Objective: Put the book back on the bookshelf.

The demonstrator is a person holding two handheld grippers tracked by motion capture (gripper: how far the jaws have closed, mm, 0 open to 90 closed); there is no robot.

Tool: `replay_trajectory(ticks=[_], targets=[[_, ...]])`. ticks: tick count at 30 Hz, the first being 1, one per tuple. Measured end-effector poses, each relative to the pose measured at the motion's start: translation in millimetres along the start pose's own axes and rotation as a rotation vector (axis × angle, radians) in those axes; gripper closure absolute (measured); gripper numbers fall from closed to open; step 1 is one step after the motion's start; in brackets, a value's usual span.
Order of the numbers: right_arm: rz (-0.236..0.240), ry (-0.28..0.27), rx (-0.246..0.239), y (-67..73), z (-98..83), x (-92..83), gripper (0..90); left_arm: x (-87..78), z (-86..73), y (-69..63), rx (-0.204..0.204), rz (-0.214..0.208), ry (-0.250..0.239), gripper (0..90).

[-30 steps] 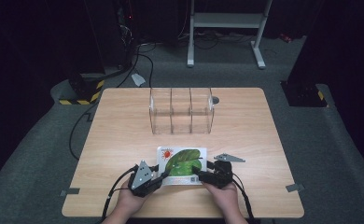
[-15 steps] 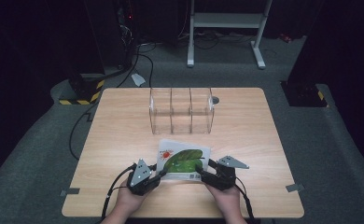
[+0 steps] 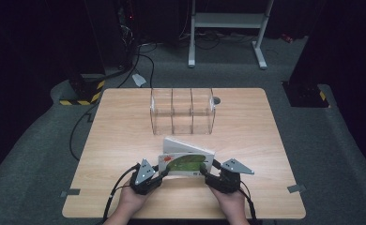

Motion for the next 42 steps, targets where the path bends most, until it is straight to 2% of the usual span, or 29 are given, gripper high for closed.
replay_trajectory(ticks=[2, 7, 9, 16, 22, 27, 33, 37, 41, 42], targets=[[0.0, -0.007, -0.005, -1.9, 1.1, -2.7, 42.4, 2.4, -3.9, -1.3, 0.014, -0.005, 0.018, 68.8], [0.009, -0.018, -0.012, -1.3, 2.4, -6.5, 43.1, 4.2, -8.9, -0.9, 0.015, -0.006, 0.043, 67.6], [0.014, -0.035, -0.033, 0.7, 4.5, -9.9, 43.6, 4.5, -10.7, -0.2, 0.017, -0.009, 0.053, 66.6], [0.033, -0.071, -0.068, 5.6, 12.4, -15.5, 43.1, 5.0, -13.5, -0.1, 0.019, -0.01, 0.061, 64.7], [0.046, -0.097, -0.105, 2.9, 16.5, -15.8, 39.3, 0.5, -11.7, 9.7, 0.001, 0.025, 0.04, 58.8], [0.088, -0.071, -0.108, 2.1, 18.9, -9.4, 35.9, -4.0, -13.5, 15.1, -0.026, 0.044, 0.046, 50.2], [0.111, -0.069, -0.137, 8.4, 19.6, -3.4, 35.6, -13.6, -16.2, 20.4, -0.026, 0.073, 0.052, 46.5], [0.109, -0.067, -0.163, 12.3, 18.3, 0.7, 38.4, -18.8, -17.3, 24.8, -0.019, 0.09, 0.056, 45.7], [0.111, -0.074, -0.152, 11.6, 18.2, -0.9, 45.9, -22.3, -18.4, 31.2, -0.02, 0.11, 0.061, 44.3], [0.114, -0.078, -0.154, 11.4, 17.9, -2.5, 50.5, -23.2, -19.4, 35.9, -0.024, 0.124, 0.065, 43.8]])
Point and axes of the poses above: each handheld gripper's, and its own axes: x roughly forward along the jaws, z roughly out of its top, y roughly to its left, the point moved 8 cm from there along x, roughly forward along the jaws, and after that the axes turned 15 degrees about -y, right-handed, at the moved point
